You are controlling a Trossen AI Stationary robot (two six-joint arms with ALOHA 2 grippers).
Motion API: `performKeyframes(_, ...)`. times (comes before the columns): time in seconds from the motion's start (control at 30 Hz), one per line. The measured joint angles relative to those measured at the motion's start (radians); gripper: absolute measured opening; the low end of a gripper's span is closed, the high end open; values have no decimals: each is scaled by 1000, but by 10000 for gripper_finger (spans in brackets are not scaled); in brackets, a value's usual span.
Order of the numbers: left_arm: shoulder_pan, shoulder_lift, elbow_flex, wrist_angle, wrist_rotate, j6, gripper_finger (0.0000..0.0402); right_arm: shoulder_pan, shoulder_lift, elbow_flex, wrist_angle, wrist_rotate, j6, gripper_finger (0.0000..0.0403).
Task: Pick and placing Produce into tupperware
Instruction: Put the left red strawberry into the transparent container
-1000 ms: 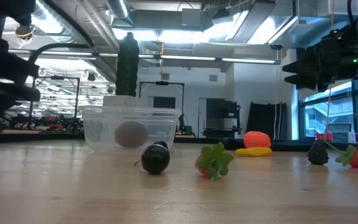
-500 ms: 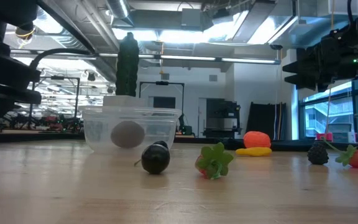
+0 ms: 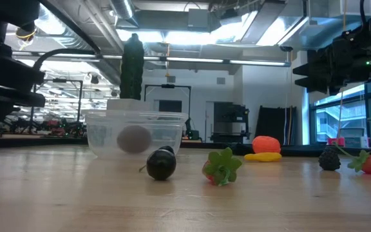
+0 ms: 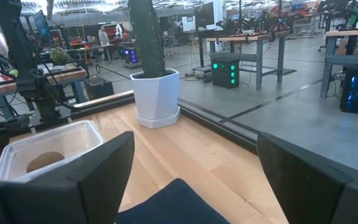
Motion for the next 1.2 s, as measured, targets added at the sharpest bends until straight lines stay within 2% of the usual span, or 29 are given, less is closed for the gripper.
performKeyframes(0.2, 50, 0, 0, -1, 48, 7, 131, 0, 0, 0, 0, 0, 0, 339)
performKeyframes(0.43, 127, 1, 16, 2, 115, 65, 142, 0, 0, 0, 0, 0, -4, 339)
performKeyframes(0.6, 180, 1, 83, -3, 187, 133, 134, 0, 0, 0, 0, 0, -5, 339)
performKeyframes(0.83, 236, 1, 235, -62, 185, 246, 134, 0, 0, 0, 0, 0, -25, 339)
performKeyframes(0.93, 252, 1, 311, -123, 137, 282, 143, 0, 0, 0, 0, 0, -29, 339)
performKeyframes(1.2, 321, 0, 428, -158, -170, 427, 131, 0, 0, 0, 0, 0, -34, 339)
